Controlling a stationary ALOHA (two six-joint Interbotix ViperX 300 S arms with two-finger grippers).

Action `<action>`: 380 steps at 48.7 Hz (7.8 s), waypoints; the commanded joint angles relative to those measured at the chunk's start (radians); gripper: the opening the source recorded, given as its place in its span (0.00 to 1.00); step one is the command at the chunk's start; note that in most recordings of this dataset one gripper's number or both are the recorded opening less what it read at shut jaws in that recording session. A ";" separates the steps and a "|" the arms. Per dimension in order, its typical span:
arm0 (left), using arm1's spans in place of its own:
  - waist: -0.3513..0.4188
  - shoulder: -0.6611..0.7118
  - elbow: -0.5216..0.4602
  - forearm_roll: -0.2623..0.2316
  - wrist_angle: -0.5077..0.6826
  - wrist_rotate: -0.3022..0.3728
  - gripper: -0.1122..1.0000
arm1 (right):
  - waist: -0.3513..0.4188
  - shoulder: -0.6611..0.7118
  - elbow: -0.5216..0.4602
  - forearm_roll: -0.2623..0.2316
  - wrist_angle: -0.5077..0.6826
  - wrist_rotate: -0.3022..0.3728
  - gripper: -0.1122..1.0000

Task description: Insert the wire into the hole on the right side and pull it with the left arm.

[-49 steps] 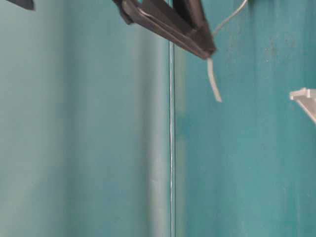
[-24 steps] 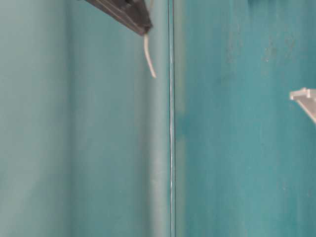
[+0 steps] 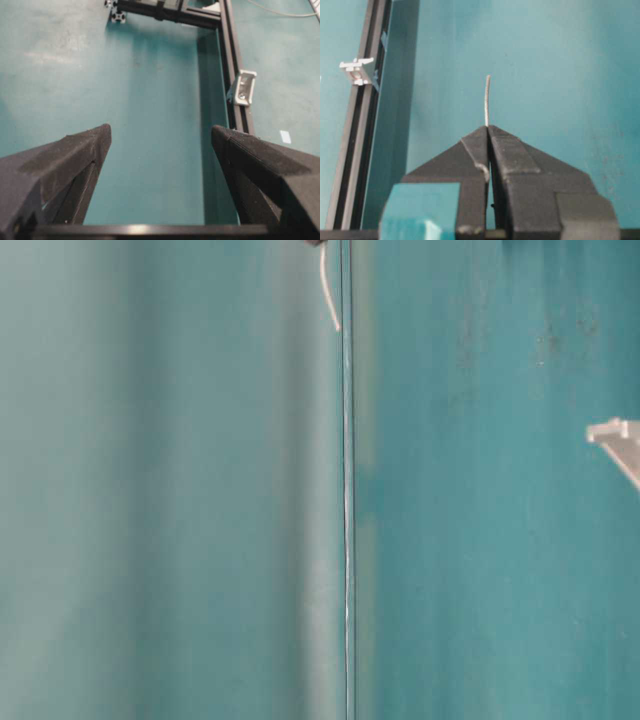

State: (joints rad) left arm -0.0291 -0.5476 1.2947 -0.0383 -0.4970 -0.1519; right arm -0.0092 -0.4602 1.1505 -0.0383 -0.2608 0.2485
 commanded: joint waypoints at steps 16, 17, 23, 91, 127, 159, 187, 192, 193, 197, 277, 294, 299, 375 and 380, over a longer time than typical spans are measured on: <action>-0.029 0.390 -0.081 -0.002 -0.405 0.008 0.65 | 0.126 0.000 0.127 0.110 -0.288 -0.005 0.14; -0.031 0.413 -0.086 -0.003 -0.425 0.008 0.65 | 0.135 0.005 0.133 0.123 -0.304 -0.006 0.14; -0.060 0.551 -0.138 -0.002 -0.506 0.008 0.65 | 0.201 0.052 0.153 0.233 -0.410 -0.043 0.14; -0.253 0.902 -0.400 -0.012 -0.650 0.006 0.63 | 0.629 0.621 -0.129 0.831 -0.742 -0.365 0.14; -0.253 0.950 -0.446 -0.012 -0.647 0.005 0.63 | 0.630 0.672 -0.158 0.831 -0.770 -0.365 0.14; -0.253 0.940 -0.446 -0.012 -0.637 0.006 0.63 | 0.630 0.672 -0.169 0.831 -0.782 -0.367 0.13; -0.253 0.939 -0.446 -0.012 -0.637 0.006 0.63 | 0.624 0.707 -0.189 0.831 -0.798 -0.367 0.12; -0.253 0.937 -0.448 -0.012 -0.637 0.006 0.63 | 0.621 0.707 -0.190 0.831 -0.799 -0.367 0.12; -0.253 0.939 -0.448 -0.012 -0.637 0.006 0.63 | 0.621 0.707 -0.190 0.831 -0.801 -0.367 0.12; -0.253 0.939 -0.448 -0.012 -0.637 0.006 0.63 | 0.620 0.707 -0.192 0.831 -0.805 -0.367 0.12; -0.253 0.927 -0.449 -0.009 -0.620 0.006 0.62 | 0.569 0.792 -0.299 0.830 -0.805 -0.393 0.12; -0.253 0.927 -0.453 -0.008 -0.620 0.006 0.62 | 0.560 0.796 -0.322 0.828 -0.805 -0.411 0.12; -0.255 0.927 -0.453 -0.008 -0.620 0.006 0.62 | 0.558 0.805 -0.331 0.828 -0.805 -0.411 0.12; -0.267 0.853 -0.480 -0.008 -0.443 0.005 0.61 | 0.545 0.813 -0.356 0.824 -0.799 -0.426 0.12; -0.267 0.867 -0.485 -0.009 -0.443 0.003 0.61 | 0.545 0.813 -0.356 0.824 -0.799 -0.426 0.12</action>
State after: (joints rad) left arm -0.2915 0.3283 0.8268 -0.0476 -0.9373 -0.1457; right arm 0.5384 0.3682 0.8069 0.7885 -1.0554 -0.1764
